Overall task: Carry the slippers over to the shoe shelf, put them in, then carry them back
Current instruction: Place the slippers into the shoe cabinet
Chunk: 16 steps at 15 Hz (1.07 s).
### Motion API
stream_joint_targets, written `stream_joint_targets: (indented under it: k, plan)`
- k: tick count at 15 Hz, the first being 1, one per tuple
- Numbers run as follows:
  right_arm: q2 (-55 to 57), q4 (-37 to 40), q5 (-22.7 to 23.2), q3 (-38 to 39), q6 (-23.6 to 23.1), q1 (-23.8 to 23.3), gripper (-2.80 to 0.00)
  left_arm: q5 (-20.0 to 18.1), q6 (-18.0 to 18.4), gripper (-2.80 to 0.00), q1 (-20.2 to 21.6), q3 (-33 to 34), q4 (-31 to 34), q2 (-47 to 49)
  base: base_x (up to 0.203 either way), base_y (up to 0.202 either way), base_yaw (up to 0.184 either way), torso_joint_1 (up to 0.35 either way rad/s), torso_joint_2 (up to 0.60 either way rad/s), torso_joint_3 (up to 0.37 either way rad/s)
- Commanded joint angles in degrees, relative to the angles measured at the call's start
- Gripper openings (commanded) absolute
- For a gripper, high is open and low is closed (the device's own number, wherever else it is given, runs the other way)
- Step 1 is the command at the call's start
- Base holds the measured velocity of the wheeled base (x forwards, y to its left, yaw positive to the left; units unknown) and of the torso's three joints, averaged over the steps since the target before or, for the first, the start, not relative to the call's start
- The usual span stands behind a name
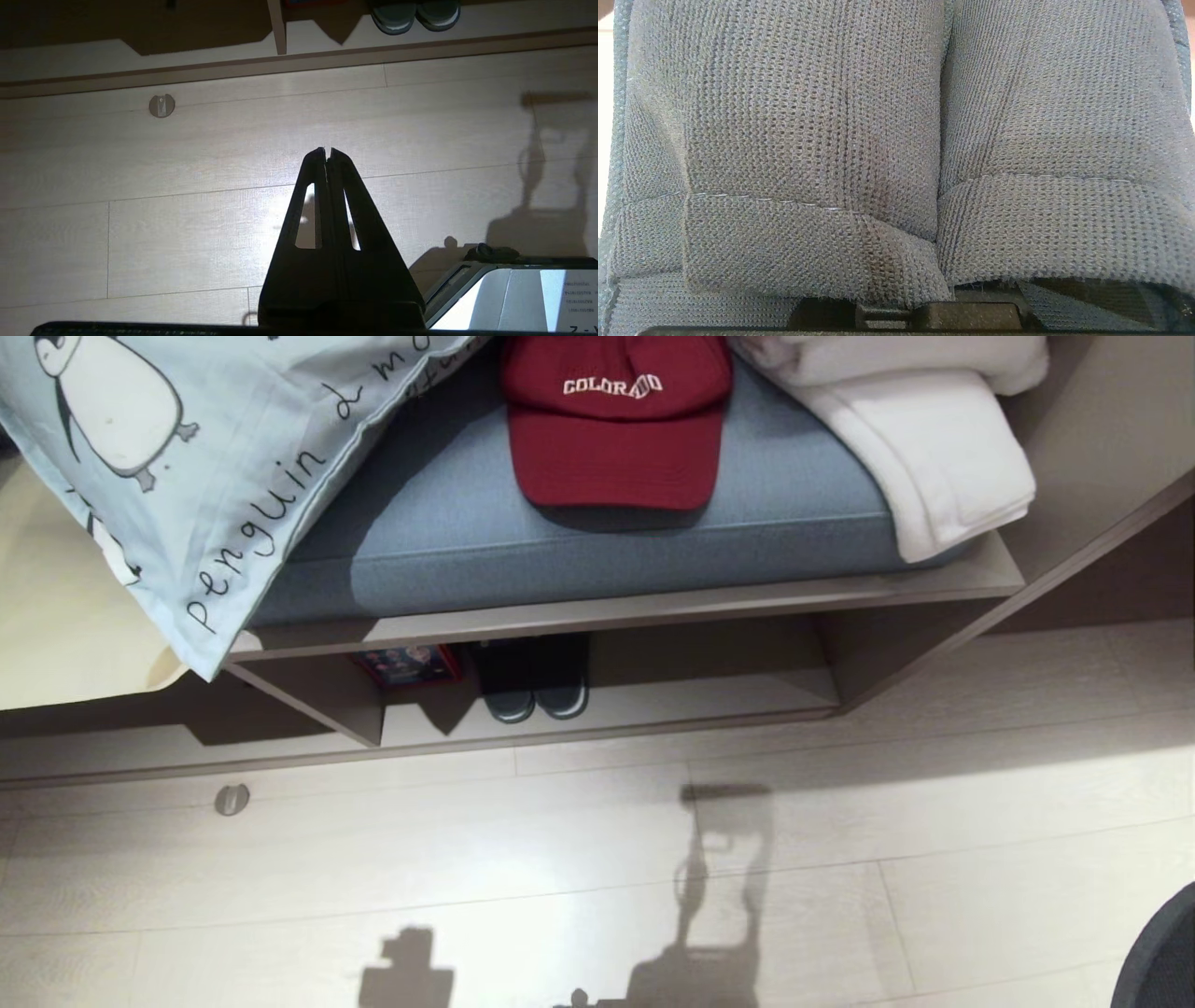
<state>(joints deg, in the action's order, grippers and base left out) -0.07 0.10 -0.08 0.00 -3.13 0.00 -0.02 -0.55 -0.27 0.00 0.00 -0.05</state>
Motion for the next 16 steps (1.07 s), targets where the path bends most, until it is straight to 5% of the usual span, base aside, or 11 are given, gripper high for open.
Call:
stream_joint_targets:
  k: [1, 16]
  plan:
    - [-0.10, -0.01, -0.01, 0.09, -0.03, 0.00, -2.80, 0.10, -0.07, -2.80, 0.08, 0.09, 0.00, 0.05, 0.000, 0.000, 0.000, 0.005, 0.00, -0.194]
    - [-0.01, 0.17, 0.08, 0.00, -0.29, 0.00, -2.80, 0.02, -0.07, -2.80, 0.00, 0.09, 0.00, 0.05, 0.000, 0.000, 0.000, 0.002, 0.00, -0.197]
